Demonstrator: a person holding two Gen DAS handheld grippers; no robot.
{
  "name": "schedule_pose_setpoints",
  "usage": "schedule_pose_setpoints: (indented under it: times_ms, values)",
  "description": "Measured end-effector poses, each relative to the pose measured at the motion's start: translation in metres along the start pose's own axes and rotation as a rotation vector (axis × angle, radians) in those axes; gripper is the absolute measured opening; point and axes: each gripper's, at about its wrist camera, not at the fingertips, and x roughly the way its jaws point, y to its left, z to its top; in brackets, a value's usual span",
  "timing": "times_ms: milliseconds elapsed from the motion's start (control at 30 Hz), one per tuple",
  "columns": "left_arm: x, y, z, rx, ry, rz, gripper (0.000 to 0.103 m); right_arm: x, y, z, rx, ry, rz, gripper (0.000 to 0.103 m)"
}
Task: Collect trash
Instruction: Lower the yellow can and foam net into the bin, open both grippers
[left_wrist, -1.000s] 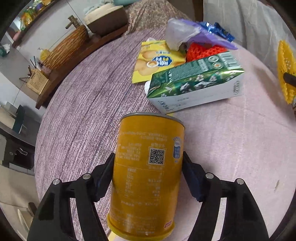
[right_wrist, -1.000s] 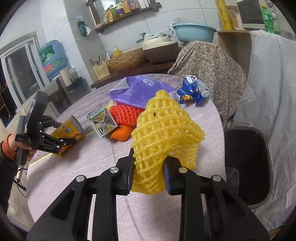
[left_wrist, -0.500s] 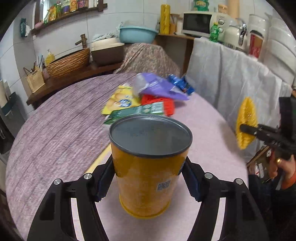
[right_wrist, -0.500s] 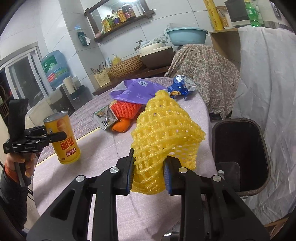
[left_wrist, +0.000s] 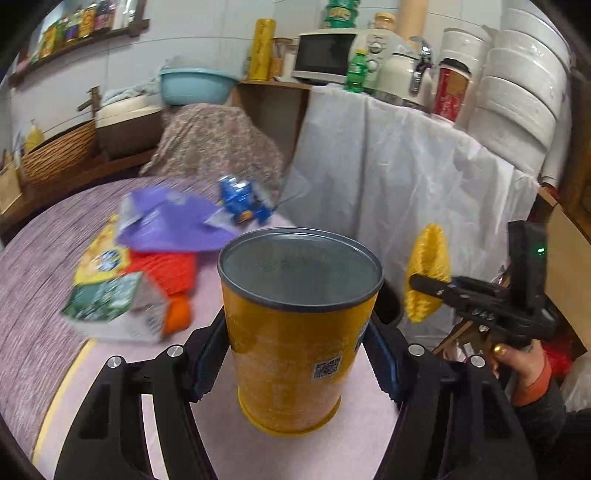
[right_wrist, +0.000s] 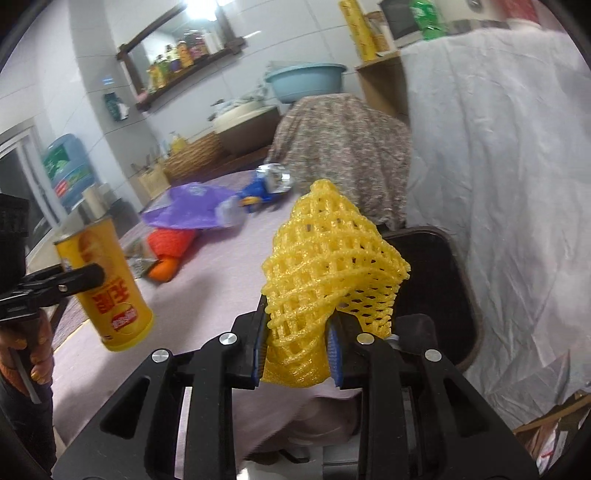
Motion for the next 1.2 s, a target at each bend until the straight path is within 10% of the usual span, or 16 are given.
schedule_pose_setpoints:
  times_ms: [500,633,1200]
  values:
    - [0.107,-0.073,0.048,0.026,0.055,-0.093,0.067,0.123,-0.117,-0.025,0.146,0.185,-0.17,0.028]
    - [0.138,-0.087,0.052,0.032,0.093,-0.077,0.067,0.143,-0.125,-0.031,0.163,0.203,-0.191,0.061]
    - [0.264,-0.129,0.047,0.015,0.309,0.028,0.067,0.053,-0.148,-0.066,0.225,0.0,-0.295,0.073]
